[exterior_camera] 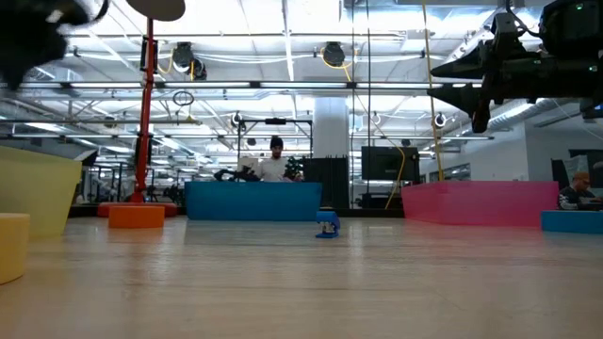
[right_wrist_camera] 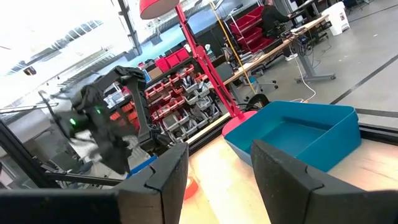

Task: Pick and place Stapler, Stapler remover, tape
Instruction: Put the blue stapler into the yellow bin

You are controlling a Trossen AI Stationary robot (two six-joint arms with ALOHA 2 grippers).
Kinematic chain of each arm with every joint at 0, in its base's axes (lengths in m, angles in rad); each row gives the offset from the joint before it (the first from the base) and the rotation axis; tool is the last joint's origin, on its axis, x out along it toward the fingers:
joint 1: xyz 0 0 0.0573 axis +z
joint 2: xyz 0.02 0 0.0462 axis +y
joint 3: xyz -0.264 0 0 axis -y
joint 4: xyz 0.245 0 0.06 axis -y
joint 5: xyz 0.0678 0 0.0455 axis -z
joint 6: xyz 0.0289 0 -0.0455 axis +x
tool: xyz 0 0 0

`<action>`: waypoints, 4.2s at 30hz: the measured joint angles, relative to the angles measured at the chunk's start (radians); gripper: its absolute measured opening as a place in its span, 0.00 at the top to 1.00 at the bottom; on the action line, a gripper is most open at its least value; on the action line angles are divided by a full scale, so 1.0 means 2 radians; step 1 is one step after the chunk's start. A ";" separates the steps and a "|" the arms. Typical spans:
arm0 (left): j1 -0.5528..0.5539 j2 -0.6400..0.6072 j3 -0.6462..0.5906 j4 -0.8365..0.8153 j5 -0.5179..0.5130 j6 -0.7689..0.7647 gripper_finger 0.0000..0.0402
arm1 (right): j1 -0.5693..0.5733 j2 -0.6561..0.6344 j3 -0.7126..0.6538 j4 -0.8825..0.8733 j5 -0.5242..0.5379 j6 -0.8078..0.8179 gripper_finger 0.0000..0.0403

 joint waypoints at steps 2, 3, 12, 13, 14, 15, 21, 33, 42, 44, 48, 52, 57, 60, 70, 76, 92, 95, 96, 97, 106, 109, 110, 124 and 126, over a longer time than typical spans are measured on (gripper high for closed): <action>0.013 0.003 0.025 0.023 -0.057 0.046 0.50 | 0.000 0.000 0.000 0.000 0.000 0.000 0.59; 0.023 0.007 0.035 0.039 -0.075 0.073 0.50 | 0.000 0.000 0.000 0.000 0.000 0.000 0.59; 0.161 0.144 0.082 0.278 -0.007 0.324 0.50 | 0.000 0.000 0.000 0.000 -0.001 0.000 0.59; 0.174 0.166 0.092 0.291 0.014 0.343 0.50 | 0.000 0.000 0.000 0.000 -0.002 0.001 0.59; 0.185 0.189 0.105 0.295 0.033 0.359 0.50 | 0.000 0.000 0.000 0.000 -0.005 0.003 0.59; 0.196 0.214 0.121 0.295 0.050 0.374 0.50 | 0.000 0.000 0.000 0.000 -0.010 0.004 0.59; 0.236 0.349 0.239 0.250 0.119 0.448 0.50 | 0.000 0.000 0.000 0.000 -0.025 0.003 0.59; 0.265 0.503 0.378 0.199 0.149 0.478 0.50 | 0.000 0.000 0.000 0.000 -0.024 0.002 0.59; 0.266 0.552 0.381 0.190 0.146 0.462 0.50 | 0.000 0.000 0.000 0.000 -0.024 0.000 0.59; 0.266 0.554 0.380 0.191 0.137 0.462 0.50 | 0.000 0.000 0.000 0.000 -0.024 0.000 0.59; 0.266 0.552 0.381 0.194 0.115 0.457 0.50 | 0.000 0.000 0.000 0.000 -0.025 0.000 0.59; 0.264 0.557 0.381 0.200 0.120 0.455 0.50 | 0.000 0.000 0.000 -0.001 -0.025 0.000 0.59; 0.257 0.580 0.381 0.216 0.127 0.448 0.50 | 0.000 0.000 0.000 -0.003 -0.025 0.000 0.59; 0.254 0.594 0.382 0.226 0.134 0.441 0.50 | 0.000 0.001 0.000 -0.004 -0.025 -0.002 0.59; 0.254 0.603 0.382 0.220 0.128 0.436 0.60 | 0.000 0.001 0.000 -0.005 -0.025 -0.002 0.59; 0.253 0.600 0.381 0.216 0.120 0.449 0.83 | 0.000 0.001 0.000 -0.006 -0.025 -0.005 0.59; 0.191 0.367 0.380 -0.073 0.011 0.336 0.82 | 0.000 0.001 0.000 -0.004 -0.024 -0.011 0.59; 0.139 0.325 0.381 -0.175 -0.006 0.219 0.82 | 0.000 0.001 0.000 -0.004 -0.024 -0.011 0.59; 0.119 0.318 0.380 -0.209 -0.005 0.172 0.82 | 0.000 0.001 0.000 -0.004 -0.024 -0.011 0.59; 0.099 0.313 0.379 -0.237 -0.003 0.130 0.82 | 0.000 0.001 0.000 -0.004 -0.024 -0.011 0.59; -0.044 0.297 0.290 -0.244 0.121 -0.116 0.82 | 0.000 0.001 0.000 -0.004 -0.024 -0.010 0.59; -0.074 0.295 0.259 -0.244 0.141 -0.177 0.81 | 0.000 0.001 0.000 -0.004 -0.024 -0.010 0.59; -0.080 0.294 0.250 -0.245 0.141 -0.187 0.81 | 0.000 0.001 0.000 -0.004 -0.024 -0.010 0.59; -0.070 0.202 0.047 -0.147 0.136 -0.175 0.81 | 0.000 0.001 0.000 -0.004 -0.024 0.001 0.59; -0.068 0.181 0.012 -0.114 0.134 -0.175 0.81 | 0.000 0.001 0.000 -0.004 -0.024 0.001 0.59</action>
